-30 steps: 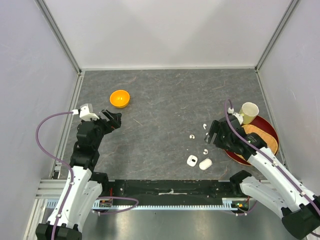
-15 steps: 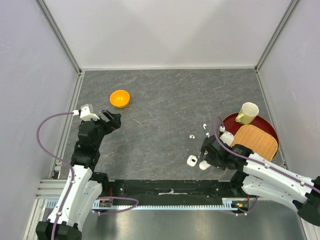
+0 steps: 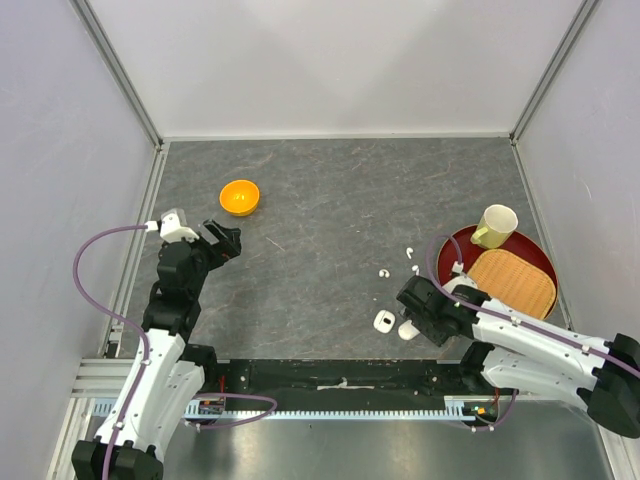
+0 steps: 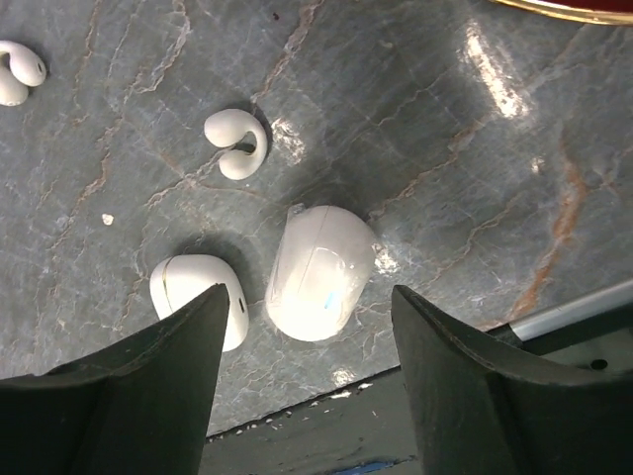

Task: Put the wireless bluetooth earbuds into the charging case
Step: Pick up the charging case at the center of the board.

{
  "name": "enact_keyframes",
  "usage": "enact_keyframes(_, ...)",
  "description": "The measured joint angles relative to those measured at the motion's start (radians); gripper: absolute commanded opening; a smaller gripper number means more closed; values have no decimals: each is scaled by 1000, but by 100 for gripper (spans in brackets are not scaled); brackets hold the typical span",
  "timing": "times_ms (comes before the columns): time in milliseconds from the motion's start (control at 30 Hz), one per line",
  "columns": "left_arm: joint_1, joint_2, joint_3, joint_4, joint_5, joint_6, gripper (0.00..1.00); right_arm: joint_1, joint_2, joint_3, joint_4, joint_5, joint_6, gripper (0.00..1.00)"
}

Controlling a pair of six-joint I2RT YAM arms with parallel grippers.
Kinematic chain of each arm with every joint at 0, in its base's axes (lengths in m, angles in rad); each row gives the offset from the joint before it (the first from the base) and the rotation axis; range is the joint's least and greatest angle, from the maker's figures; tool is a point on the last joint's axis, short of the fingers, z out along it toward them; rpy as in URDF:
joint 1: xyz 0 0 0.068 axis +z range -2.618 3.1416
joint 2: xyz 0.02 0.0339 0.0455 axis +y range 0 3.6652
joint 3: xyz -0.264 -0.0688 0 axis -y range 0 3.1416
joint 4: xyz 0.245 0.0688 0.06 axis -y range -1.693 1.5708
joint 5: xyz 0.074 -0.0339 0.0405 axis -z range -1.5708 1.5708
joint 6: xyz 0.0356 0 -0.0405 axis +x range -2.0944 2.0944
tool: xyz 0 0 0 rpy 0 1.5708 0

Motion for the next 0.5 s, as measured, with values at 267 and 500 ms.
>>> enact_keyframes(267, 0, -2, -7, -1, -19, 0, 100, 0, 19, 39, -40, -4, 68, 72)
enact_keyframes(500, 0, -5, -8, -4, -21, 0, 100, 0, -39, 33, -56, 1, 138, 69)
